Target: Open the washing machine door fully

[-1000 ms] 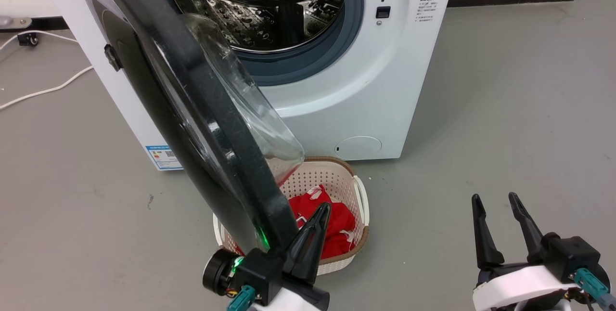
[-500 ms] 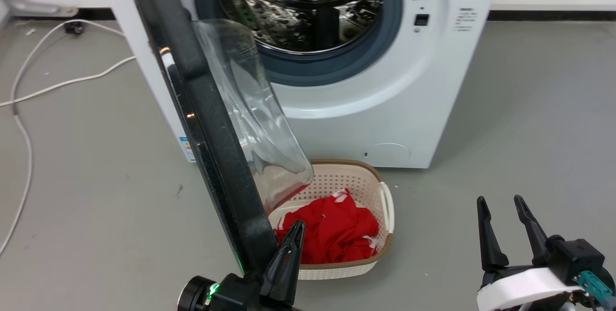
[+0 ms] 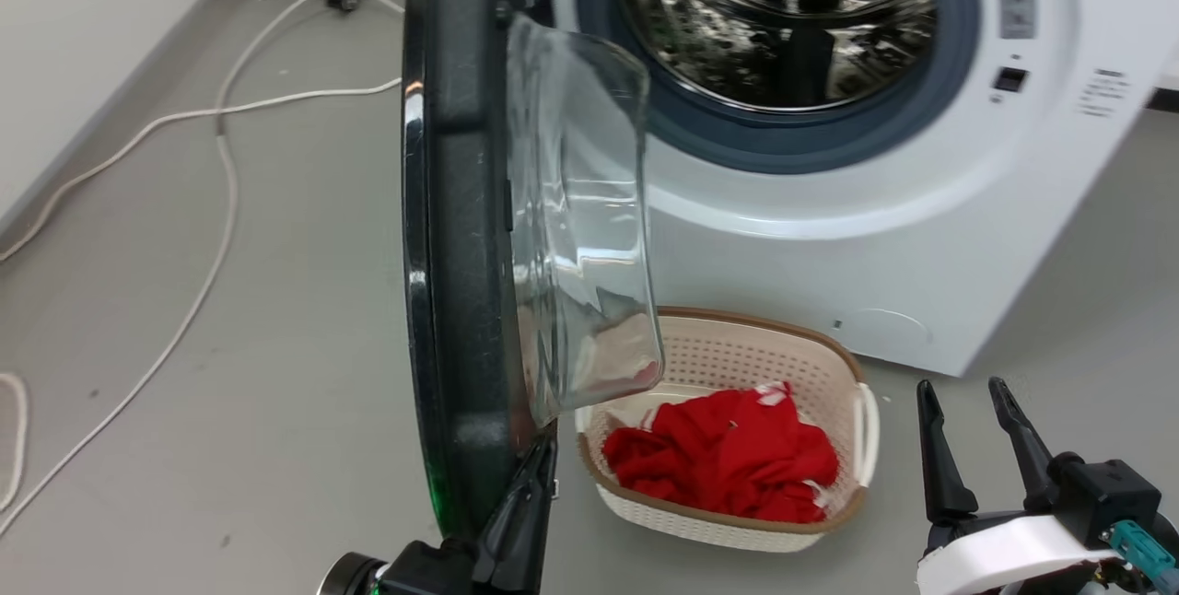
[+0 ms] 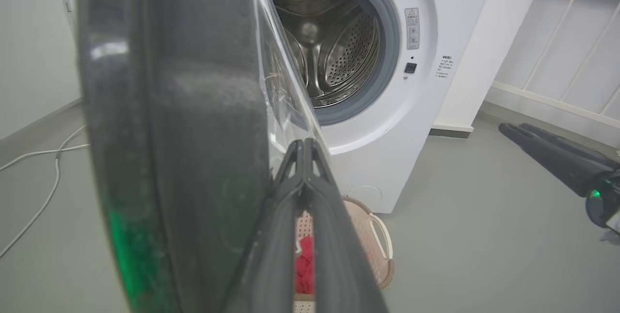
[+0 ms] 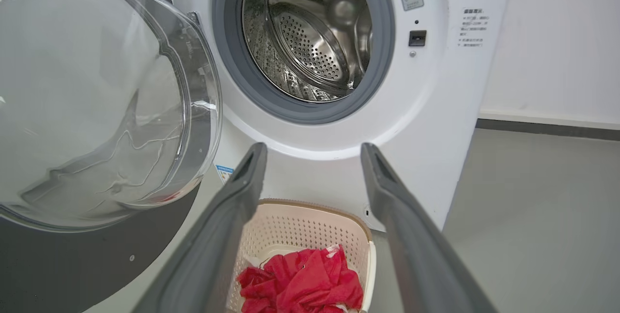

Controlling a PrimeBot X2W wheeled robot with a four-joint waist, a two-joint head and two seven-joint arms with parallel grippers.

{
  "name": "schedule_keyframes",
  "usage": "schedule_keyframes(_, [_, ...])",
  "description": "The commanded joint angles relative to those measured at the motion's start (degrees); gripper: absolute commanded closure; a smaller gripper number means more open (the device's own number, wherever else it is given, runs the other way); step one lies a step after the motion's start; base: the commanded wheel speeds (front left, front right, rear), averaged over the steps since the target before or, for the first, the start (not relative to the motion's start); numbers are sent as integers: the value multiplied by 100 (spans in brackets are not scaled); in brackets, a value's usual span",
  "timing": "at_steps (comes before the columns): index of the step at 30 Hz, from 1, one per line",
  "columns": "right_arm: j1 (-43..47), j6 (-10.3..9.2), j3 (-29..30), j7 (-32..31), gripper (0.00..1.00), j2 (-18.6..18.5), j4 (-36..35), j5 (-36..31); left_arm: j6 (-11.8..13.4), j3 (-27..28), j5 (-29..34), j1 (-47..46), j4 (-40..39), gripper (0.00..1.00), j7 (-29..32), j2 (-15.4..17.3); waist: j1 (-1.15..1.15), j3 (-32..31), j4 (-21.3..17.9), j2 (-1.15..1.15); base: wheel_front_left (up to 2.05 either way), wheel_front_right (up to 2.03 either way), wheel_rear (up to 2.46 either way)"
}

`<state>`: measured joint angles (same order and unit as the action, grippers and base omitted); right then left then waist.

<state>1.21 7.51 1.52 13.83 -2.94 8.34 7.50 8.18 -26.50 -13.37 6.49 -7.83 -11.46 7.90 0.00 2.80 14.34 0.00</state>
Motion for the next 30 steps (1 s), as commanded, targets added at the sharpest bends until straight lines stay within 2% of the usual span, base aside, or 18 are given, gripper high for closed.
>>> schedule_keyframes(1, [-13, -4, -14, -22, 0, 12, -30, -33, 104, 111, 1, 53, 52, 100, 15, 67, 0, 6, 399, 0, 0, 0, 0])
schedule_keyframes(7, [-21, -4, -3, -50, 0, 11, -64, -40, 242, 338, -87, 70, 127, 100, -61, 130, 0, 59, 789, 0, 0, 0, 0])
schedule_keyframes(12, [-71, -4, -19, -69, 0, 11, -50, -34, 354, 662, -198, -71, 277, 100, -120, 217, 0, 90, 910, 0, 0, 0, 0])
schedule_keyframes(30, [-278, -4, 4, -199, 0, 11, -144, -123, 452, 2262, -753, -996, 892, 100, -351, 760, 0, 448, 653, 0, 0, 0, 0])
